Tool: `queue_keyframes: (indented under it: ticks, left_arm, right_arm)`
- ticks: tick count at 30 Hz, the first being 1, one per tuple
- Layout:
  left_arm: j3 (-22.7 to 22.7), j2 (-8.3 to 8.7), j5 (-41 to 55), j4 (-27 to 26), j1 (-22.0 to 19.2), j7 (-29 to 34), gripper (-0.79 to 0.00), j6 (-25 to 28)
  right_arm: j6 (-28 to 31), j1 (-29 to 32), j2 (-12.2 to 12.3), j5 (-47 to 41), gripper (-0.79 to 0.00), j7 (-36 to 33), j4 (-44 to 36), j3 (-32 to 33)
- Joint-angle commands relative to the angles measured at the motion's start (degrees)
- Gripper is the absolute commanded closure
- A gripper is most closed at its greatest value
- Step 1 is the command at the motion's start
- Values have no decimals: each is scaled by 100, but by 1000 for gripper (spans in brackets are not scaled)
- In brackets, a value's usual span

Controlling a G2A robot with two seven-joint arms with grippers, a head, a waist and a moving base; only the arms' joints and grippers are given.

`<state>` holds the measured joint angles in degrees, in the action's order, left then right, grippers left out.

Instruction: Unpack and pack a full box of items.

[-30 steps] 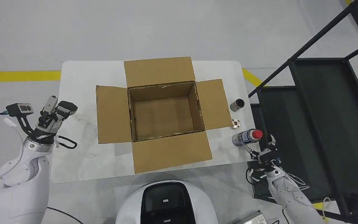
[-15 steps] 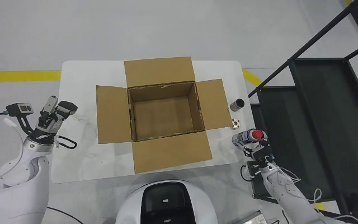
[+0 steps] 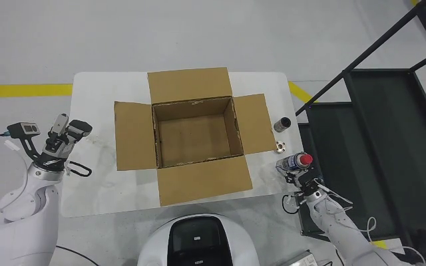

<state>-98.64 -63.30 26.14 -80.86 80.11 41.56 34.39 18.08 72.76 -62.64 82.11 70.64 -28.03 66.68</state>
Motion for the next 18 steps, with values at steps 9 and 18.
queue_keyframes:
  ticks: [9,18]
  left_arm:
    - [0,0,0,0,0,0,-785,0]
    - [0,0,0,0,0,0,-785,0]
  right_arm:
    - [265,-208,-66,-27,0,122,297,-77]
    - [220,77,103,439,0,1250,222,-47]
